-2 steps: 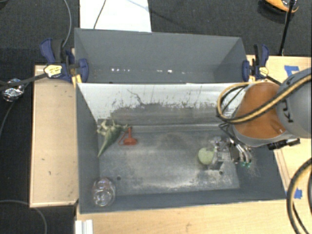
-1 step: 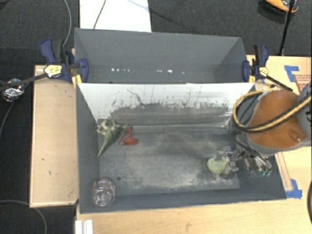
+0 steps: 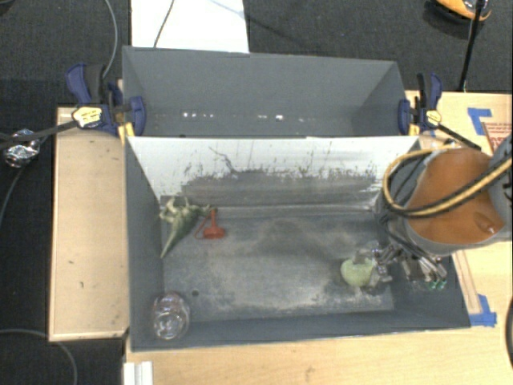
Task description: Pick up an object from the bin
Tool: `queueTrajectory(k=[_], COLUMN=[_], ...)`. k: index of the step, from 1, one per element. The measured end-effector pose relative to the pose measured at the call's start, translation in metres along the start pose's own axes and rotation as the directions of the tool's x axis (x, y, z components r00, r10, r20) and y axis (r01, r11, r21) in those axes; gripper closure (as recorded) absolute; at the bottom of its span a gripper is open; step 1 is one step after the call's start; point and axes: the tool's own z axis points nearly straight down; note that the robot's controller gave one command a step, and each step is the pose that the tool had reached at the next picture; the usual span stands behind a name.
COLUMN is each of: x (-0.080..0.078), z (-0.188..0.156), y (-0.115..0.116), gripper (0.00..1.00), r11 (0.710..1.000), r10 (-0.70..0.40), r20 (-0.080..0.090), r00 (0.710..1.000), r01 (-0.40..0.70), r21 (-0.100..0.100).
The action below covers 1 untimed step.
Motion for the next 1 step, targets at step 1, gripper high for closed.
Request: queueTrajectory(k=[1], x=[-0.0016], z=[-0.1492], y=[-0.0109], gripper=[1.00], r11=[1.000], r10=[0.025], r20=[0.005], r00=[1.000], r01=[-0.025], r21=[0.001])
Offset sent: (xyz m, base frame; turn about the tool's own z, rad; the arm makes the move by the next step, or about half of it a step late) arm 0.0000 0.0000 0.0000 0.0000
